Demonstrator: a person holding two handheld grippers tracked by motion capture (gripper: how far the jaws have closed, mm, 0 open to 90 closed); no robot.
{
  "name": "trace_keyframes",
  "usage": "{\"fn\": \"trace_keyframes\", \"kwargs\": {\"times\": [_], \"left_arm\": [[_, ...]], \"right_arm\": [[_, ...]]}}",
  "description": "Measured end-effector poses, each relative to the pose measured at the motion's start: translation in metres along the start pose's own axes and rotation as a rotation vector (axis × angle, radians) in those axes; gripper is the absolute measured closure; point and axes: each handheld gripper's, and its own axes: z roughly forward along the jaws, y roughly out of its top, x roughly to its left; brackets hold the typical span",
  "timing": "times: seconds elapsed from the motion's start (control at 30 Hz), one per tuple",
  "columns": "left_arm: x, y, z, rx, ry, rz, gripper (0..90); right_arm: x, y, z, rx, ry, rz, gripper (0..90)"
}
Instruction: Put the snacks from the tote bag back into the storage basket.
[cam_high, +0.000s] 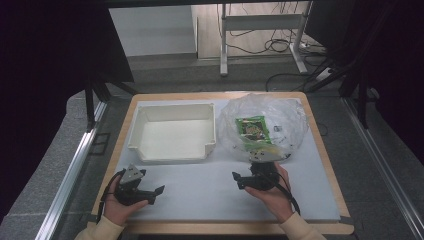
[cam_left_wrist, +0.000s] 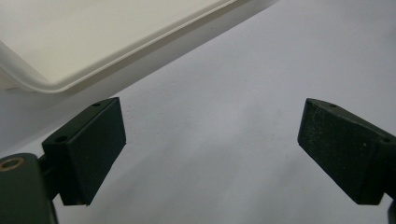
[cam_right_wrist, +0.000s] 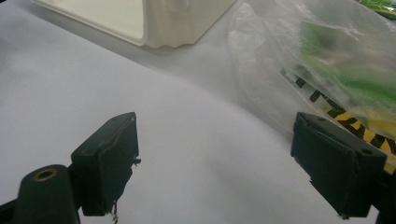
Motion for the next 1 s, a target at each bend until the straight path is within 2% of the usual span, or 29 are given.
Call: {"fn": "trace_keyframes", "kwargs": {"times": [0.1,0.37,0.5,0.67,1.0], "left_arm": [[0.0,0.0,0.0,-0.001,0.0,0.002,7.9],[0.001,-0.001,0.0,0.001,-0.004,0.0,7.8],[0.001,-0.001,0.001,0.005,-0.003,0.0,7.9],[0.001,-0.001,0.002,0.008,-0.001,0.0,7.9],[0.001,-0.001,0.001,0.007,0.001,-0.001,7.8]], "right_arm": [[0.001,0.001,-0.001,0.0,0.009,0.001,15.3],[0.007,0.003,-0.004,-0.048,0.069,-0.011,13.9],[0.008,0.004,-0.005,-0.047,0.067,-0.011,13.8],[0.004,0.005,-0.006,-0.055,0.083,0.022,14.3],[0.001,0.01,-0.011,-0.052,0.078,0.034,15.0]]}}
